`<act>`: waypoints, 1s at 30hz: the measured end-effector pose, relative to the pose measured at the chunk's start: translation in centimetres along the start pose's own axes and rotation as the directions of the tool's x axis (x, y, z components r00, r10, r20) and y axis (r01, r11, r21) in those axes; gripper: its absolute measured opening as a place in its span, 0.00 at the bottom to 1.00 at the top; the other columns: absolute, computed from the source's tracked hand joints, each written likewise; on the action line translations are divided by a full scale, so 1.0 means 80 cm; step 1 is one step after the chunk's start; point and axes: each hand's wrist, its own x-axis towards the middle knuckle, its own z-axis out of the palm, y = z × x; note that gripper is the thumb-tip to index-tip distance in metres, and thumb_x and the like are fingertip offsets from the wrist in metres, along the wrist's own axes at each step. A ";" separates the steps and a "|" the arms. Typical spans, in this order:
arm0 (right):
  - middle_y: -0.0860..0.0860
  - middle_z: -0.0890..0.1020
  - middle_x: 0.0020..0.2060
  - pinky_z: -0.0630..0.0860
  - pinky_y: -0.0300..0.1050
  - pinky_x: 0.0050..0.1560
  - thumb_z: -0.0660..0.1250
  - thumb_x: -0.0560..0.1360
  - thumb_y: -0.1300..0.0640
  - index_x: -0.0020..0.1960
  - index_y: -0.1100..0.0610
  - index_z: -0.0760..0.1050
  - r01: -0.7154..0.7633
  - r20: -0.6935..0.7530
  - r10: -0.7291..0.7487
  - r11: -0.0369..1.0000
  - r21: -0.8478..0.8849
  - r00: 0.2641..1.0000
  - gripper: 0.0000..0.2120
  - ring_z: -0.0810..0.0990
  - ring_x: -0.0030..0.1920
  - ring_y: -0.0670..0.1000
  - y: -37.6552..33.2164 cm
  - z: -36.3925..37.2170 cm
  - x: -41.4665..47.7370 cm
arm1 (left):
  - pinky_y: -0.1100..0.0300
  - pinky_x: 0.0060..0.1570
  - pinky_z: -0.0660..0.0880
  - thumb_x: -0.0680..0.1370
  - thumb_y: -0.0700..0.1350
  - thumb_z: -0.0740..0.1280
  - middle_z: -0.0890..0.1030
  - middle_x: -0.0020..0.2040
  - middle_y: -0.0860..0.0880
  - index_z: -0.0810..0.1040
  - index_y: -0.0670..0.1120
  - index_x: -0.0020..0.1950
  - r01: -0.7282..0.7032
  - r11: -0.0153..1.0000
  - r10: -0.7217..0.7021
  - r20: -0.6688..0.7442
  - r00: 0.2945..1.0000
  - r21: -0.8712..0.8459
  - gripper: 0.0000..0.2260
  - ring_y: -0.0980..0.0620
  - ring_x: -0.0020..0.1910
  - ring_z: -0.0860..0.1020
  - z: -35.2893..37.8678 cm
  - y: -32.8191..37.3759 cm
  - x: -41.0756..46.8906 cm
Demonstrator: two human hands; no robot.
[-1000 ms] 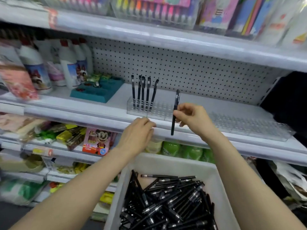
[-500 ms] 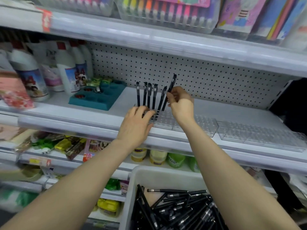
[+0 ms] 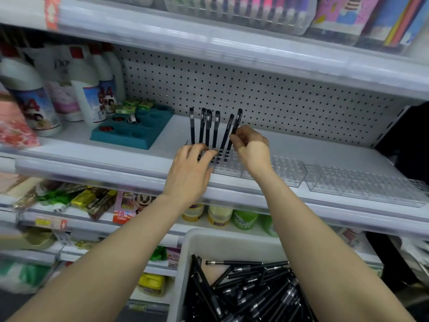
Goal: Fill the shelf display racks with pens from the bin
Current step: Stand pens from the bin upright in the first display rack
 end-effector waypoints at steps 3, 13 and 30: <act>0.51 0.79 0.37 0.74 0.42 0.45 0.69 0.77 0.56 0.49 0.58 0.80 0.027 0.052 -0.023 0.998 -0.062 0.998 0.05 0.77 0.40 0.53 -0.002 -0.005 0.001 | 0.47 0.59 0.72 0.76 0.45 0.68 0.73 0.63 0.43 0.74 0.46 0.67 0.007 1.000 -0.007 0.012 1.000 -0.005 0.19 0.42 0.60 0.70 -0.001 -0.001 0.000; 0.51 0.79 0.40 0.74 0.42 0.48 0.69 0.76 0.55 0.51 0.59 0.81 -0.042 0.075 0.052 0.991 -0.125 0.996 0.08 0.77 0.43 0.52 -0.004 -0.004 0.003 | 0.48 0.58 0.72 0.75 0.43 0.70 0.74 0.63 0.43 0.74 0.46 0.67 0.017 1.000 -0.017 0.023 1.000 -0.011 0.20 0.42 0.59 0.70 -0.005 0.003 0.001; 0.49 0.85 0.47 0.76 0.45 0.51 0.69 0.76 0.57 0.52 0.54 0.82 0.137 0.129 -0.112 0.970 -0.200 0.985 0.07 0.81 0.45 0.50 0.043 -0.071 -0.169 | 0.48 0.51 0.75 0.76 0.40 0.67 0.77 0.54 0.45 0.79 0.44 0.59 0.084 0.975 -0.050 0.169 0.984 -0.204 0.12 0.42 0.53 0.74 -0.021 0.091 -0.100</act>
